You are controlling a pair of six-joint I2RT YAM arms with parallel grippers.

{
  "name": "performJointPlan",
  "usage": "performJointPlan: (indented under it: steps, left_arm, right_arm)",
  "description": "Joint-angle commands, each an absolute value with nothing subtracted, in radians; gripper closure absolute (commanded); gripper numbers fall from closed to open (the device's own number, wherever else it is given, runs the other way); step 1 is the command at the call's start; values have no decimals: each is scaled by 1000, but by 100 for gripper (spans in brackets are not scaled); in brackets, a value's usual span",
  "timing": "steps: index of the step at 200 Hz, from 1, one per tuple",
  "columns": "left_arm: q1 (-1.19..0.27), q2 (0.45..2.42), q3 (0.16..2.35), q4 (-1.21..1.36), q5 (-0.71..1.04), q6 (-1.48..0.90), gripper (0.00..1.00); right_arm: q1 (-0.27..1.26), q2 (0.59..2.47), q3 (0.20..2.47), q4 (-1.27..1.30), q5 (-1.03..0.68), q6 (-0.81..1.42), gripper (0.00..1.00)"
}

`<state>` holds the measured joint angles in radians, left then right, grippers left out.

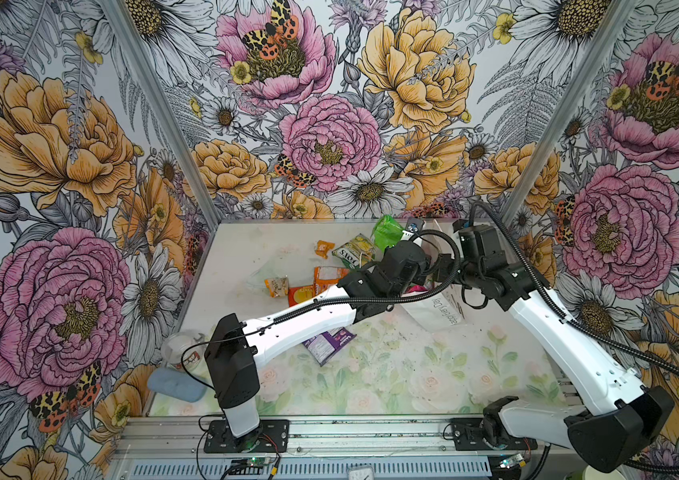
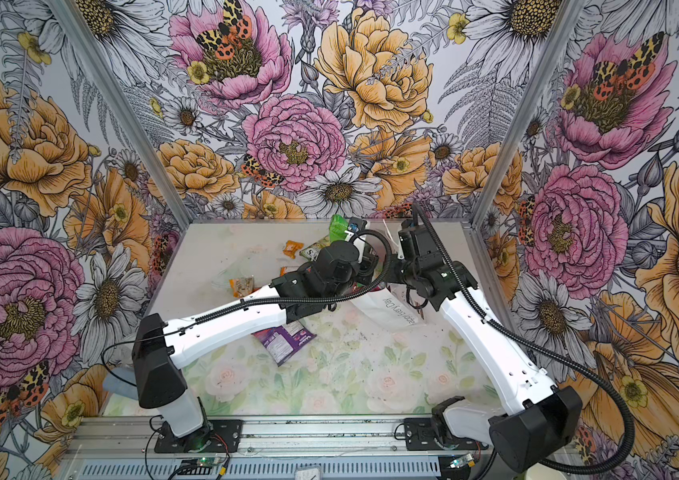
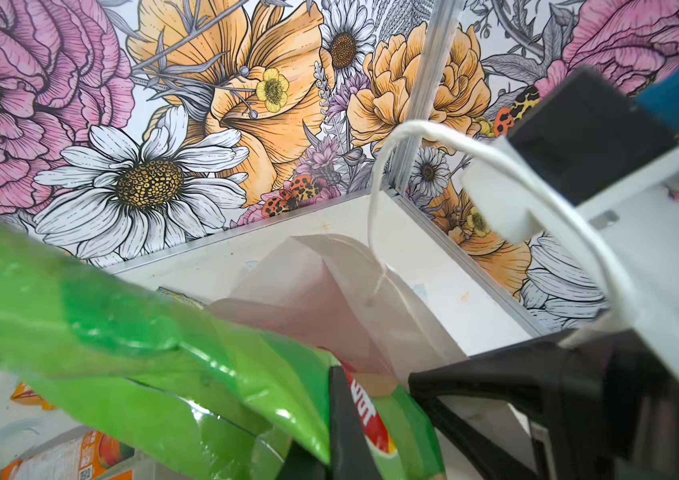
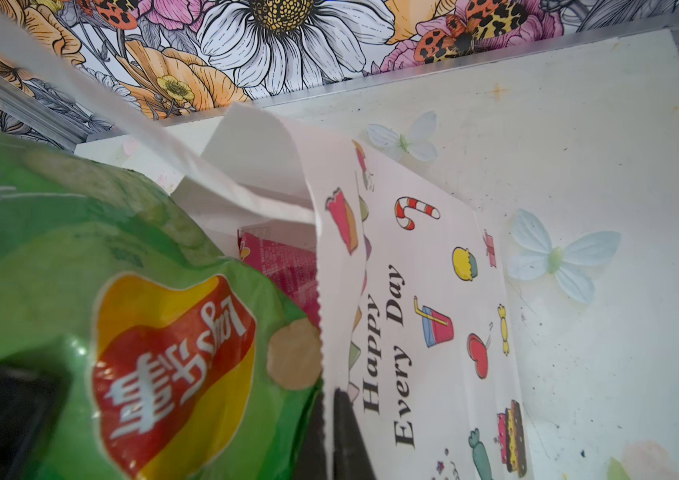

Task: Place the snacks into the paper bag
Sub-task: 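Lift the green Lay's bag with the left gripper over the paper bag, then lower the green Lay's bag into the paper bag held by the right gripper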

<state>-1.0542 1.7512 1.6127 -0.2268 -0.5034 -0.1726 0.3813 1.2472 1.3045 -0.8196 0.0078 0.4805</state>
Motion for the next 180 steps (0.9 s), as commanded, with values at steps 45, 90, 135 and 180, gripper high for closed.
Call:
performJointPlan:
  steps: [45,90,135,180]
  left_arm:
    - [-1082,1774,1605,-103,-523,-115,100]
    - [-1153,1863,1643,-183,-676,-22,100]
    - [-1083,1753,1539,-143,-610,-77,100]
    - [-1128,1810,1616,-157,-482,-155,100]
  right_arm:
    - [391,1210,1308,-756,24,498,100]
    - [387,1189,1286,-746,54,508,100]
    - [386,1183,1282,-739,48,511,100]
    - [385,1177,1272,-724,41,531,100]
